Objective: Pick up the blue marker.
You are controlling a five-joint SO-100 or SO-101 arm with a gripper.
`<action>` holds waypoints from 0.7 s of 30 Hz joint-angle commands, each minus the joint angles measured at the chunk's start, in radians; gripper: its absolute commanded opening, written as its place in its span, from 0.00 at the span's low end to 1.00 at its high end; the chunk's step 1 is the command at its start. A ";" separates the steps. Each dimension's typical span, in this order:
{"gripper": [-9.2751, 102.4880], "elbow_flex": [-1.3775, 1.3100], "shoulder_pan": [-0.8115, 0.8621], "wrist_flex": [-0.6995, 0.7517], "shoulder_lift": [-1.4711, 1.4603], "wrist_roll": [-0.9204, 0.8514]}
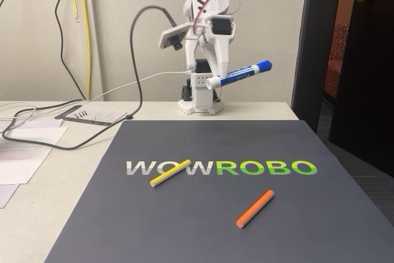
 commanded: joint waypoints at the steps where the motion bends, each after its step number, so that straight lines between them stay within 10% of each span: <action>1: 0.08 0.032 -0.012 -0.041 0.077 0.064; 21: 0.08 0.661 0.074 -0.376 0.630 0.080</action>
